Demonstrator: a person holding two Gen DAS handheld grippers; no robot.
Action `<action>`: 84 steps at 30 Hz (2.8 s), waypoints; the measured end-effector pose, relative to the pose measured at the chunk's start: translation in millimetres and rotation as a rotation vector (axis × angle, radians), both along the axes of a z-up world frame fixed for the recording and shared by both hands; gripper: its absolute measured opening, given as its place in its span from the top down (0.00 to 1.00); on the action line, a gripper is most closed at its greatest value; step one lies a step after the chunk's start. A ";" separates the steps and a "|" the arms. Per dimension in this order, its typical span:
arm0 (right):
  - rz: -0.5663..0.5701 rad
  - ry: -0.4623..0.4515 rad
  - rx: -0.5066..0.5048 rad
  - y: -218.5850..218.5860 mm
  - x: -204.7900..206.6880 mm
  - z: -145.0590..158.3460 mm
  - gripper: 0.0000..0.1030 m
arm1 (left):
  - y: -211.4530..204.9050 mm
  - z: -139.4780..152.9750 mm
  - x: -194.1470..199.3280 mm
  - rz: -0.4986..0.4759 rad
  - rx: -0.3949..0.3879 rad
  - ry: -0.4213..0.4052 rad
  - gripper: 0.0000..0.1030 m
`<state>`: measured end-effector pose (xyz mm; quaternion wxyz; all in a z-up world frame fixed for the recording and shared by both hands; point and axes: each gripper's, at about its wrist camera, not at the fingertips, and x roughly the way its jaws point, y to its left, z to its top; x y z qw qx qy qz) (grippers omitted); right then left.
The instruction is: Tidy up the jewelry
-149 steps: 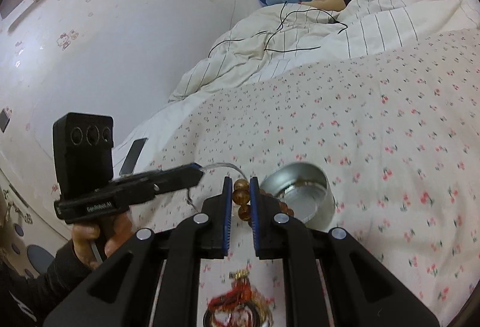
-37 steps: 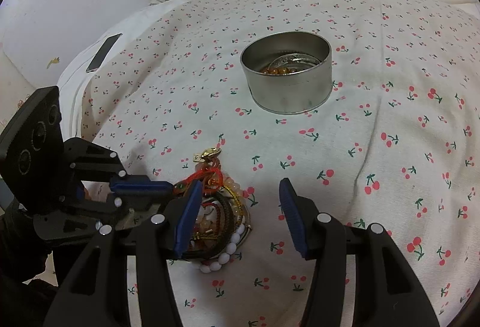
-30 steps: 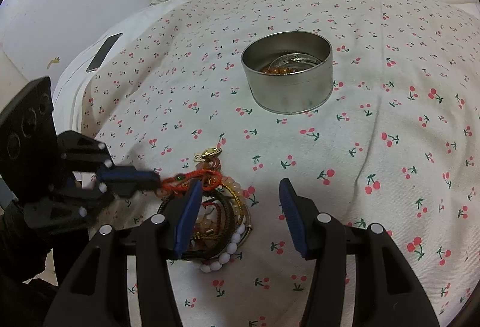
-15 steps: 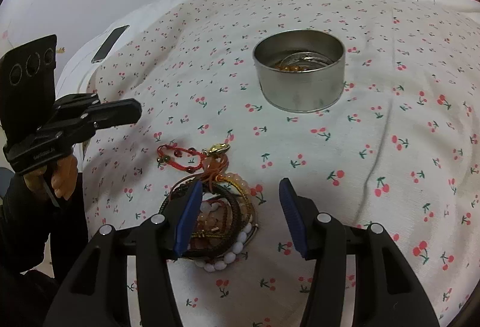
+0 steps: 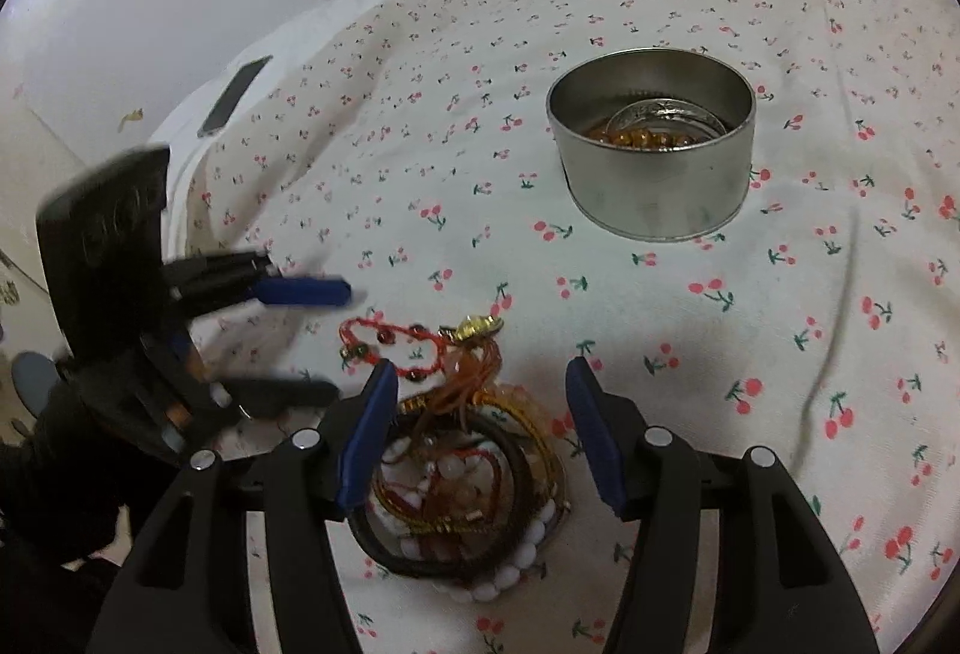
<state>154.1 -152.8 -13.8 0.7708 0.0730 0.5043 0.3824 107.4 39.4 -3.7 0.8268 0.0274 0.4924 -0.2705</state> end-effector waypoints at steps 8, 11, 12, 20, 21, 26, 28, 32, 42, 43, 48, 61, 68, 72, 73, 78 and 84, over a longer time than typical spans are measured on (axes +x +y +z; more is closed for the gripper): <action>0.043 0.025 -0.071 24.0 6.1 -11.9 0.54 | 19.5 15.0 0.4 0.063 -0.013 -0.089 0.94; 0.062 0.010 -0.101 36.3 3.5 -16.4 0.54 | 33.0 21.9 2.0 0.106 -0.057 -0.126 0.94; 0.066 -0.009 -0.124 42.5 2.4 -16.9 0.57 | 35.2 23.4 2.9 0.113 -0.068 -0.132 0.94; 0.043 0.004 -0.042 42.9 8.0 -17.7 0.83 | 46.2 25.0 7.1 0.147 -0.123 -0.136 0.94; 0.029 0.028 0.007 35.8 10.5 -17.2 0.84 | 46.2 24.9 7.6 0.147 -0.127 -0.134 0.94; -0.015 0.089 0.191 10.9 18.0 -8.1 0.84 | 45.2 25.5 6.8 0.144 -0.133 -0.137 0.94; -0.027 0.100 0.255 1.7 19.8 -3.0 0.84 | 45.8 27.0 6.3 0.138 -0.150 -0.139 0.94; -0.043 0.103 0.330 -7.7 20.7 4.9 0.83 | 45.4 34.1 3.8 0.120 -0.204 -0.155 0.94; -0.047 0.037 0.514 -34.2 16.2 37.6 0.83 | 41.1 53.9 3.0 0.111 -0.293 -0.183 0.94; -0.053 0.031 0.518 -36.5 16.2 39.3 0.83 | 39.9 55.5 3.7 0.111 -0.298 -0.185 0.94; -0.113 -0.023 0.526 -51.3 18.8 50.6 0.83 | 27.2 65.5 12.7 0.091 -0.318 -0.190 0.94; -0.366 -0.089 0.517 -100.8 42.3 49.5 0.83 | -38.4 103.1 85.1 -0.012 -0.338 -0.237 0.94; -0.408 -0.091 0.518 -109.2 47.6 48.1 0.83 | -56.4 81.3 120.3 -0.011 -0.345 -0.182 0.94; -0.423 -0.091 0.520 -113.0 52.4 47.1 0.83 | -62.7 48.3 140.2 -0.002 -0.268 -0.103 0.94; -0.426 -0.089 0.518 -112.9 54.5 46.3 0.83 | -64.4 36.5 146.0 0.012 -0.206 -0.081 0.94; -0.421 -0.078 0.508 -106.7 64.5 43.9 0.83 | -58.0 18.5 145.0 0.009 -0.111 -0.035 0.91; -0.412 -0.062 0.511 -87.9 86.2 40.9 0.83 | -26.5 45.9 129.2 0.083 -0.181 -0.130 0.47</action>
